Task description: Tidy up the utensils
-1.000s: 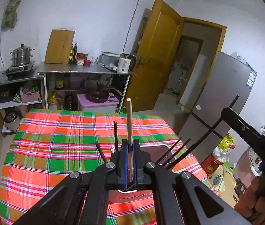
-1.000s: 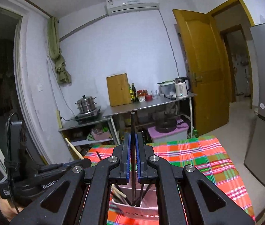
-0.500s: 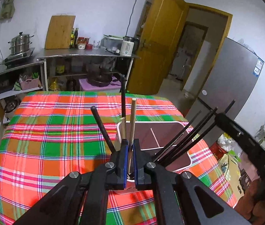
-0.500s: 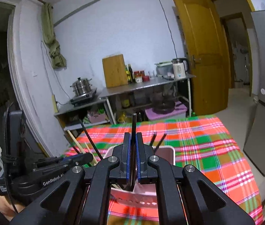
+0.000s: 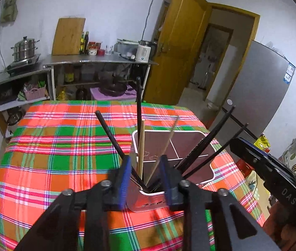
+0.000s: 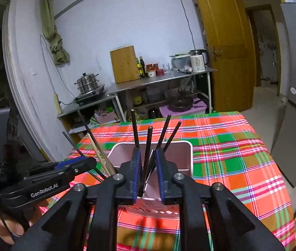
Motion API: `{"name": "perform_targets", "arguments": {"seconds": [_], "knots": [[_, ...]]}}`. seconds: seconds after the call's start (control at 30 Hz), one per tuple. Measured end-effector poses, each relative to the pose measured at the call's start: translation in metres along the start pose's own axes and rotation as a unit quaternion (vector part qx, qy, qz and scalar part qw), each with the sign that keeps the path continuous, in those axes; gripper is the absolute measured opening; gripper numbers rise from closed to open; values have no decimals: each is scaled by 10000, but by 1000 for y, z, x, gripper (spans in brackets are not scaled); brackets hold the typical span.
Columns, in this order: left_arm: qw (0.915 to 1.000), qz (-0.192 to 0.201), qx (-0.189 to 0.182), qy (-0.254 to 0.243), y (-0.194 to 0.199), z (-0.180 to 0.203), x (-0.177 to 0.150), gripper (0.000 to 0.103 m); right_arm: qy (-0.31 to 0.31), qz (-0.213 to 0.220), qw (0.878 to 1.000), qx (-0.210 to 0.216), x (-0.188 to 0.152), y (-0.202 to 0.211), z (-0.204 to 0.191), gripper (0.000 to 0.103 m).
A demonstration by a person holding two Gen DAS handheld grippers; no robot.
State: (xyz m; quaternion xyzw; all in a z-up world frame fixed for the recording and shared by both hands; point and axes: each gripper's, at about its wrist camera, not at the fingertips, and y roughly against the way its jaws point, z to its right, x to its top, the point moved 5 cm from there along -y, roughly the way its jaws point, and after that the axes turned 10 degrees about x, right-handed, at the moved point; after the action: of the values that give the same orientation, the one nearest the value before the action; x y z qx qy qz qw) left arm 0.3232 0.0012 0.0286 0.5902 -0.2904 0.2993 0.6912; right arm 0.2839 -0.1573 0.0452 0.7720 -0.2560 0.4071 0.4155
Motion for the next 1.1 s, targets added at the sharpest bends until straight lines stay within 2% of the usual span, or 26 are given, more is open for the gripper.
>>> {"name": "perform_targets", "arguments": {"seconds": [0.13,0.4,0.53,0.63,0.83,0.93,1.1], "knots": [[9999,106,-8,12,15,-1,-1,31,13,84,10000,15,1,12,-1,25],[9996,265,25,16,47,1,-17,31,25,175,9998,40,-4,39,-8,26],[9993,334,130,-77,64,6,-35,32,70,160,9998,50,-18,53,-13,28],[9989,386,215,-140,74,10,-49,37,112,116,9999,39,-32,61,-16,28],[9988,352,287,-181,87,14,-82,37,107,-56,9999,59,-60,70,-22,30],[9989,316,305,-158,90,13,-95,37,151,-151,9997,69,-73,71,-26,35],[9985,364,390,-89,97,9,-110,37,225,-272,9994,45,-93,74,-35,37]]}}
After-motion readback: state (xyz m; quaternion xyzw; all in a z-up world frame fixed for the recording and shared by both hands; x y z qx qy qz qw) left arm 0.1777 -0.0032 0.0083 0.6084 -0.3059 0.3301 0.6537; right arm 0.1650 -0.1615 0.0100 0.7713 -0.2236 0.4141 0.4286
